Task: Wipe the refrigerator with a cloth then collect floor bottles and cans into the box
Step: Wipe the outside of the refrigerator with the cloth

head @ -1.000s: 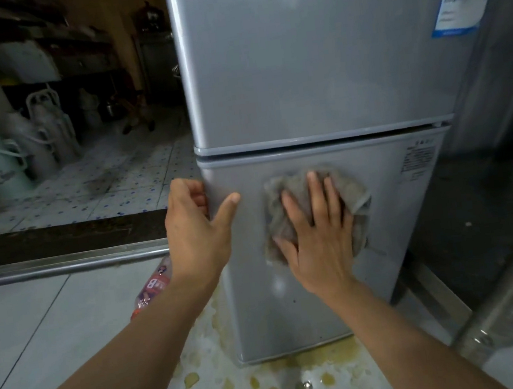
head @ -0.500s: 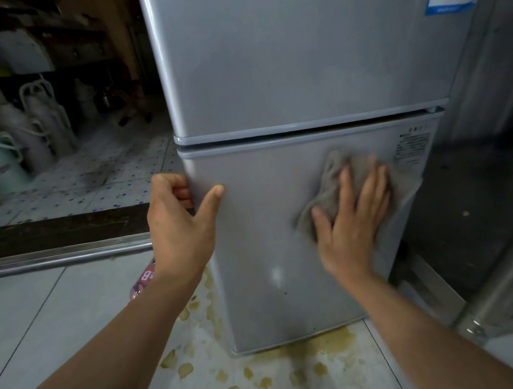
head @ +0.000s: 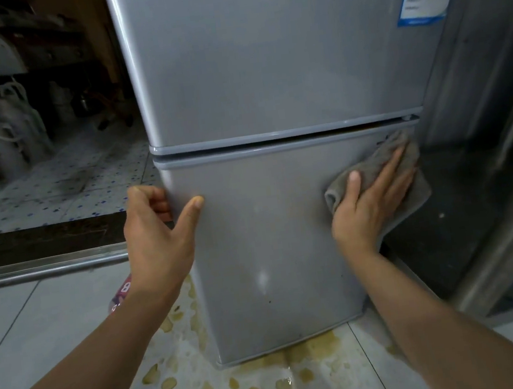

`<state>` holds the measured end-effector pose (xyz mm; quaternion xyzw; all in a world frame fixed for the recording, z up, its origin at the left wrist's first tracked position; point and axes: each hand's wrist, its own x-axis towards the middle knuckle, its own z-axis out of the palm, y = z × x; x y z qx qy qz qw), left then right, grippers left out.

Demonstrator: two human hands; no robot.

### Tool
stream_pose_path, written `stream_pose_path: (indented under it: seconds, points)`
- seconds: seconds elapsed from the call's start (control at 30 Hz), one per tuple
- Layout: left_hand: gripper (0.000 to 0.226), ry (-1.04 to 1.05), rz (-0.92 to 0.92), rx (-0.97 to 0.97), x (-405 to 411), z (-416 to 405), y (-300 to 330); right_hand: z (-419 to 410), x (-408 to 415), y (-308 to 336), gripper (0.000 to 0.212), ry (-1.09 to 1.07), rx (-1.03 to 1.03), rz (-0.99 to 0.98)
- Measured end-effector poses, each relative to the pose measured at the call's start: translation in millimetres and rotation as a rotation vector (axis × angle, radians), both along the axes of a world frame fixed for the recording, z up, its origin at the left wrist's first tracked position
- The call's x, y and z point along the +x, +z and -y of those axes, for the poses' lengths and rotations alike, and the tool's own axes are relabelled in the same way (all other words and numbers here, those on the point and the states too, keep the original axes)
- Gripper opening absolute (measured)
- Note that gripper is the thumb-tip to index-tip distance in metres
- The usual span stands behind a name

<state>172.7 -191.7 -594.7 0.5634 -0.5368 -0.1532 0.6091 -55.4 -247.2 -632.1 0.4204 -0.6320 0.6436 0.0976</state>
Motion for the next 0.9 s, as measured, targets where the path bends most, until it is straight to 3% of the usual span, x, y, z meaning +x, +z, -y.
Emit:
stream_pose_path:
  seconds: [0.13, 0.3, 0.67, 0.8, 0.9]
  points:
    - [0.036, 0.006, -0.005, -0.017, -2.1, 0.8, -2.5, 18.2, -18.5, 41.3, 0.071, -0.138, -0.123, 0.026]
    - [0.032, 0.033, -0.001, -0.059, -5.2, 2.6, -7.8, 25.3, -32.0, 13.5, 0.068, -0.046, -0.154, 0.085]
    - [0.036, 0.02, 0.066, -0.062, -0.2, 6.3, -10.7, 6.1, -27.2, -113.0, 0.054, 0.056, 0.17, 0.552]
    - [0.034, 0.006, 0.086, -0.059, 0.0, 2.6, -7.1, 3.8, -14.2, -97.2, 0.058, -0.074, 0.345, 0.657]
    - [0.032, 0.005, 0.092, -0.039, 3.4, 1.1, -3.1, 0.6, 12.4, -59.8, 0.066, -0.008, 0.265, 0.573]
